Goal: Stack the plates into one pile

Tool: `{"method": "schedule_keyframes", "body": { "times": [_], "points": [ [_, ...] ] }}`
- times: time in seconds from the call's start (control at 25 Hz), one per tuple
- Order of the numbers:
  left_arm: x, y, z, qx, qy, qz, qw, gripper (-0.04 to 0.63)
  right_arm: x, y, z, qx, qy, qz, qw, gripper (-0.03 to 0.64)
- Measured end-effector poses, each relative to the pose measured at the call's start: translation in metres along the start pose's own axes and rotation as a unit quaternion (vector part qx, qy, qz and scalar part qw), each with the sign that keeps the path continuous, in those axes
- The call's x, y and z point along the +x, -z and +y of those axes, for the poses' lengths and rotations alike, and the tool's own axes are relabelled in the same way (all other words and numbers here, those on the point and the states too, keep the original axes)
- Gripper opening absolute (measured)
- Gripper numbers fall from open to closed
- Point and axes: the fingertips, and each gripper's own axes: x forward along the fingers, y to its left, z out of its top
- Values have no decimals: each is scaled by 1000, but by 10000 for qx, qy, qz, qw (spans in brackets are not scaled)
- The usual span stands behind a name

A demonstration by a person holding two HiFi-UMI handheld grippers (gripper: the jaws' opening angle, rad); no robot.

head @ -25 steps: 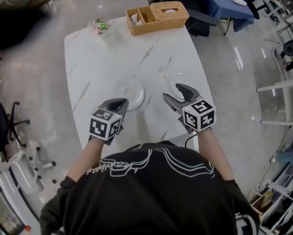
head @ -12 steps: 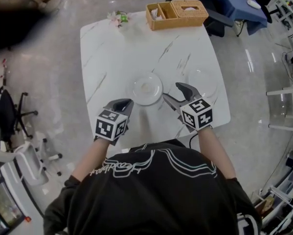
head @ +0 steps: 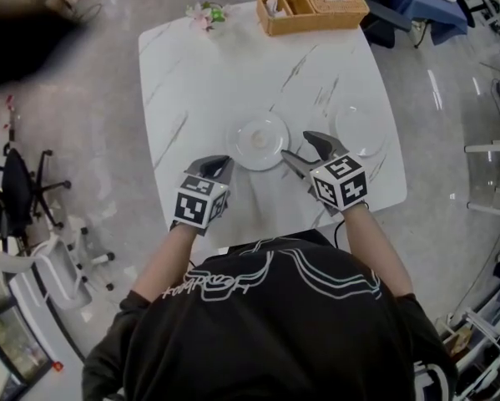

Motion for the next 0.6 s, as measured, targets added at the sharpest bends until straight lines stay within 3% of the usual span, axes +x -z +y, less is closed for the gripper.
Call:
{"method": "schedule_keyframes", "body": {
  "times": [0.6],
  "points": [
    [20,3,3,38,-94,133,9999,38,3,18,-7,219,-98,241,9994,285]
  ]
}}
